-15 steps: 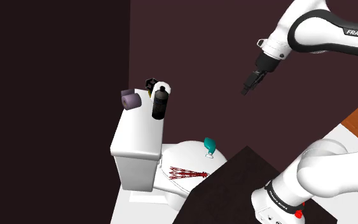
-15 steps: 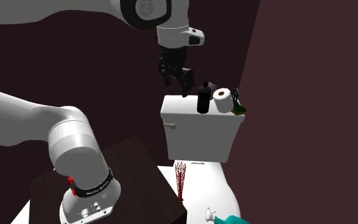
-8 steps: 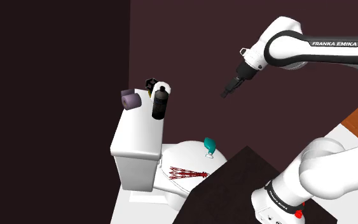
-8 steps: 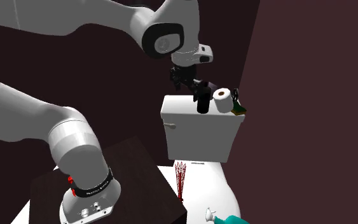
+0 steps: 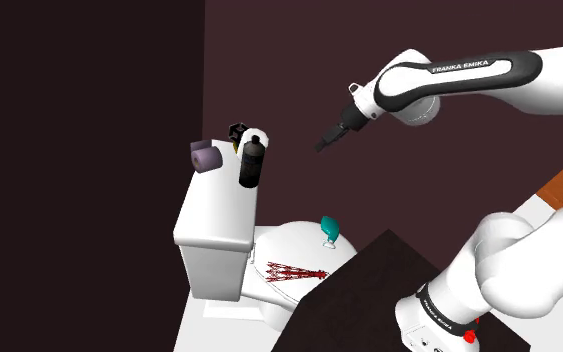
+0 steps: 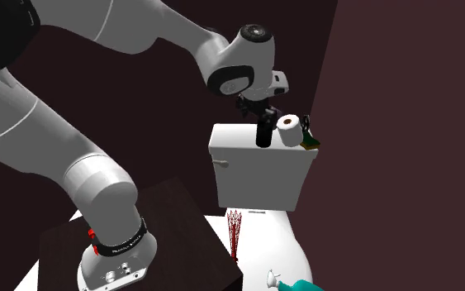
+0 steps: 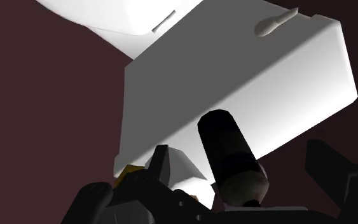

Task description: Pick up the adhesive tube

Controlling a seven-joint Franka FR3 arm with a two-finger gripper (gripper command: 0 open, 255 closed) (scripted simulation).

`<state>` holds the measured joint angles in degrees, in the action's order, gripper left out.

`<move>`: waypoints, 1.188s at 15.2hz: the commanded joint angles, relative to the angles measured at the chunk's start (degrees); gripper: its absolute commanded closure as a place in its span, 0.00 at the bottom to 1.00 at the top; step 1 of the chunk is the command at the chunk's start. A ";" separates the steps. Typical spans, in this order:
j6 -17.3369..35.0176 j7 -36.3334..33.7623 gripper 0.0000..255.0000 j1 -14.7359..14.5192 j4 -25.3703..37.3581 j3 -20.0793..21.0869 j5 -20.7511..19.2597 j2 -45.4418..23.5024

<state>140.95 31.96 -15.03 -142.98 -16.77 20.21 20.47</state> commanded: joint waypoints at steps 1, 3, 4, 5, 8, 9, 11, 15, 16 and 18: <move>4.09 5.12 0.00 -3.56 1.45 -1.83 6.07 -3.98; 6.70 11.32 0.00 -7.09 3.72 -3.93 13.14 -8.00; 7.60 14.72 0.00 -8.73 5.07 -4.87 17.06 -10.05; 8.21 18.25 0.00 -10.13 6.57 -5.63 21.17 -12.14; 8.46 28.81 0.00 -12.88 11.76 -6.83 33.63 -18.46; 8.13 32.06 0.00 -13.24 13.64 -6.81 37.53 -20.53; 7.08 37.92 0.00 -13.34 17.52 -6.32 44.64 -24.53; 4.31 47.02 0.00 -12.30 25.54 -4.48 55.99 -31.94; 4.16 47.42 0.00 -12.17 25.97 -4.31 56.49 -32.30; 4.27 49.17 0.00 -11.91 25.89 -4.02 58.21 -33.27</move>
<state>145.24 80.02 -27.07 -117.29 -21.00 77.25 -12.23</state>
